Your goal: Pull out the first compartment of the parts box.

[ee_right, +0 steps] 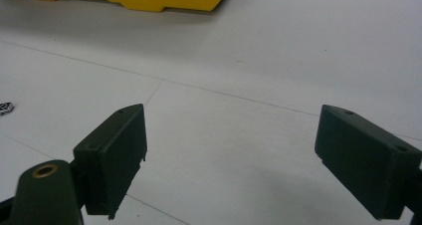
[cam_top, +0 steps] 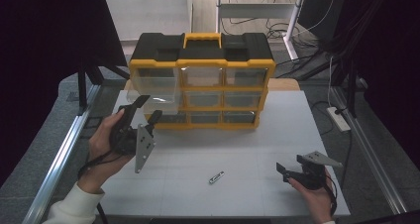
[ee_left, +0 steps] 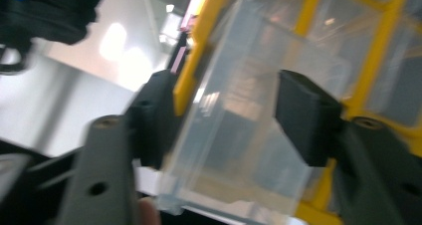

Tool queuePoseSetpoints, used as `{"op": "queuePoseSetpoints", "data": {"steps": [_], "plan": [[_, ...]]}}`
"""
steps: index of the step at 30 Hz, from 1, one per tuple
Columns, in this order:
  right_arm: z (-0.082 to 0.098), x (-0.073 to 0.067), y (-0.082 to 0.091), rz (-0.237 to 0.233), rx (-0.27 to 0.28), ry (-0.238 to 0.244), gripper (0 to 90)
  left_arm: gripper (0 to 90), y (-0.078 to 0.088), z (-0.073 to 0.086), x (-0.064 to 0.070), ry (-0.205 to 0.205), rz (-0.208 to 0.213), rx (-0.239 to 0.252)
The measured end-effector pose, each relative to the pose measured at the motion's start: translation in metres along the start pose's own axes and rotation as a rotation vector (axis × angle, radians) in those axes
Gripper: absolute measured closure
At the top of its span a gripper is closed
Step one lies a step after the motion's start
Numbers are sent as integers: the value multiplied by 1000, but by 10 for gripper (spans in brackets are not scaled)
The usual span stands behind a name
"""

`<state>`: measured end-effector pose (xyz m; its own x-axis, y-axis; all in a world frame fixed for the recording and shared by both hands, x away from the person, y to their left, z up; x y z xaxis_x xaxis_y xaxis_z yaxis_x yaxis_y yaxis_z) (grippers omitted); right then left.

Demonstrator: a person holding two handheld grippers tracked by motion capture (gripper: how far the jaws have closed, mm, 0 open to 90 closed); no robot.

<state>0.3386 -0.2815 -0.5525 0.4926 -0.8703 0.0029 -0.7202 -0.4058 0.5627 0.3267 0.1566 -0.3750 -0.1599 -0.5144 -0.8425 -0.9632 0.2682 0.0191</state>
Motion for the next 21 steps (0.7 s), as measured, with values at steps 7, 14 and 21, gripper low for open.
{"op": "queuePoseSetpoints", "data": {"steps": [7, 14, 21], "plan": [[1, 0, -1, -2, -6, 0, 137, 251, 7, -2, 12, 41, 72, 3], [1, 0, -1, -1, -11, 1, 137, 165, 14, -4, 20, 92, 116, -10], [2, 0, -2, -3, -14, -1, 137, 163, 20, -8, 28, 86, 133, -5]]}}
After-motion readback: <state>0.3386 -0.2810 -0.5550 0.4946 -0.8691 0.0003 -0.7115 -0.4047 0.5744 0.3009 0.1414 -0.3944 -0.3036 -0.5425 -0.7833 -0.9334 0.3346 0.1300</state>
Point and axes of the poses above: each handheld gripper's, and its own axes: y roughly backward along the jaws, z roughly out of its underside, x roughly to its right, the point moved 8 cm from there along -y, roughly forward along the jaws, and after that the axes turned 6 degrees about y, right-handed, at the moved point
